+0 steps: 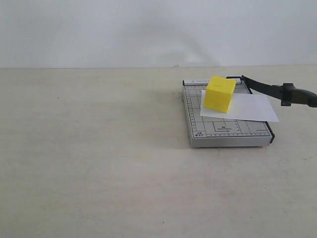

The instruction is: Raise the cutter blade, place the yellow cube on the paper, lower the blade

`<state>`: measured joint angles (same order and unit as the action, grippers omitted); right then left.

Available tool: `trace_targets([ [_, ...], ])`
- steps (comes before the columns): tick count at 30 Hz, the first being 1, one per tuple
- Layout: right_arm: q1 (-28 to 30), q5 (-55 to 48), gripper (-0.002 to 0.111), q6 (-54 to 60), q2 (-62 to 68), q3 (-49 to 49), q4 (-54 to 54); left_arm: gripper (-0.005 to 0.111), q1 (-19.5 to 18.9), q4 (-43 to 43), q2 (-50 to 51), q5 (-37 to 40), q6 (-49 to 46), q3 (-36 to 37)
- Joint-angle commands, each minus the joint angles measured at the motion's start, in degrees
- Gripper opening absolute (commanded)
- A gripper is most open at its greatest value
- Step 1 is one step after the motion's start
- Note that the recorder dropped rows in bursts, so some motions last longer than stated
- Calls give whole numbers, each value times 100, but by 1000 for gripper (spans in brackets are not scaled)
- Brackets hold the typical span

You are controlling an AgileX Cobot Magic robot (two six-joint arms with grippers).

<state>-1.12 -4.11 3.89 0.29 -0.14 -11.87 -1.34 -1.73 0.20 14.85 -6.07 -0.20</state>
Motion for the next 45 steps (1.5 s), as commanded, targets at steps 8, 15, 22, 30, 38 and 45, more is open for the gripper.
trace_targets([
  [8, 2, -2, 43, 0, -29, 14, 24, 4, -4, 115, -20, 606, -79, 20],
  [15, 2, 349, 43, -309, -29, 14, -275, 4, -4, 115, -20, 606, -79, 20],
  [22, 2, 585, 43, -953, -29, 14, -702, 4, -4, 115, -20, 525, -79, 20],
  [30, 2, 42, 40, -1003, -29, -70, -705, 4, -4, 173, -20, 153, -79, 20],
  [38, 2, -1641, 18, -591, 1037, -1722, -705, 4, -4, 173, -20, 103, -79, 20],
  [45, 2, -3183, 65, 68, 3367, -3522, -168, 4, -4, 173, -20, 103, -79, 20],
])
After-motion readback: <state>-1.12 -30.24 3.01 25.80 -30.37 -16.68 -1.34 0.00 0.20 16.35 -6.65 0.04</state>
